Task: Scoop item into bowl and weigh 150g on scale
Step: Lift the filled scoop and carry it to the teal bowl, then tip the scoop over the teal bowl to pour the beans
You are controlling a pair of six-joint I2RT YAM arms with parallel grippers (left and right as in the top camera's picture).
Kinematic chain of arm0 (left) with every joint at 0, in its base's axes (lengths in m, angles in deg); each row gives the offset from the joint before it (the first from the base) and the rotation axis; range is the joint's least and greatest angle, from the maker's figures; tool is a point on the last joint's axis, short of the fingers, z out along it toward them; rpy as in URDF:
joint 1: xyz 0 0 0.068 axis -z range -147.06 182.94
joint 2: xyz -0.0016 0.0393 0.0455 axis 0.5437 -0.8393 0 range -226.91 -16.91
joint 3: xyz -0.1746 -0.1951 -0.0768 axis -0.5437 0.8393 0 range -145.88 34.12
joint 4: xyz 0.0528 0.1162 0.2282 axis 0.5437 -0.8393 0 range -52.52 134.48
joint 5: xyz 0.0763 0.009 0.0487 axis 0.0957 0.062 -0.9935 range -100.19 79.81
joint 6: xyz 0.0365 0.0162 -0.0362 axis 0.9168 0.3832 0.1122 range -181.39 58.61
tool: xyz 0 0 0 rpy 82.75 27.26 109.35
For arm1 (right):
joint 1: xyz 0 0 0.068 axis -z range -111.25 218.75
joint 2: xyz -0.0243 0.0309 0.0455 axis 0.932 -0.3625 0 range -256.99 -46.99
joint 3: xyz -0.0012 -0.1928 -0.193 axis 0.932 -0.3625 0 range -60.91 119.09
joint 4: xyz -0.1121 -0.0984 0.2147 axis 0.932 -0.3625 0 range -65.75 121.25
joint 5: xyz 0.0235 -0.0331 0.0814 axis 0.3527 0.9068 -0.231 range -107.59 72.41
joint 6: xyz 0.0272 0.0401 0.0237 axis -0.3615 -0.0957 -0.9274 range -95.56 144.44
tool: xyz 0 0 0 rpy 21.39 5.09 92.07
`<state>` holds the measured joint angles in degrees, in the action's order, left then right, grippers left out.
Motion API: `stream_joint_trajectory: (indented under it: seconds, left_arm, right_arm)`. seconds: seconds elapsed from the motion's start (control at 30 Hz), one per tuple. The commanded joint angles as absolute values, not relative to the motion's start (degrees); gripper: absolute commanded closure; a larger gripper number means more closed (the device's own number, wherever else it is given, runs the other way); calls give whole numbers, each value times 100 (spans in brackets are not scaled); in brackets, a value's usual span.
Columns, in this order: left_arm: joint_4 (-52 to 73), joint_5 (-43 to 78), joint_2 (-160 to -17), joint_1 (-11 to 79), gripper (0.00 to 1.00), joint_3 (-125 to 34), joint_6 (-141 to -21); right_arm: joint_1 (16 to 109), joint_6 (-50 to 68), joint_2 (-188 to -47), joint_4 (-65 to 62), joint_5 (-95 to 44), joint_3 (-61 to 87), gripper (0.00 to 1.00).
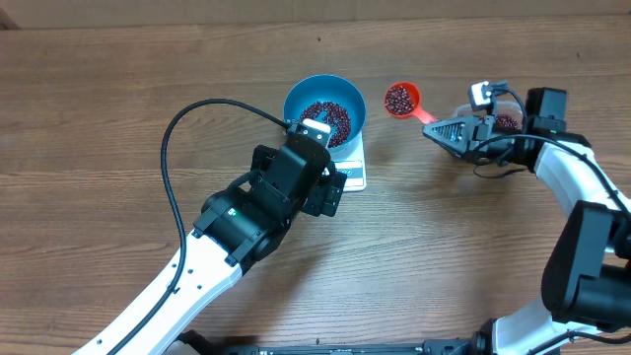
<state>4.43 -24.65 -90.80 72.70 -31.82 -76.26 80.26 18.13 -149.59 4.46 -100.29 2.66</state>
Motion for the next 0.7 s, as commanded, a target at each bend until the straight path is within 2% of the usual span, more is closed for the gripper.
stream_joint_trajectory:
  seconds: [0.0,0.2,0.43,0.67]
  left_arm:
    - [458,-2561,-8997,7270,1,-3166,-7663]
    - [458,-2561,-8997,7270,0,-3166,-7663]
    - [458,-2561,-8997,7270,0,-3166,-7663]
    - [458,-2561,-8997,7270,0,-3166,-7665]
  right_arm:
    - [7737,937,-14972,886,-9837,280,96]
    - [7320,333,-14972,1596,-9502,280,96]
    - [6808,316,-14972,2258,-8938,280,96]
    - [6268,1444,-14972,2652,-7747,280,96]
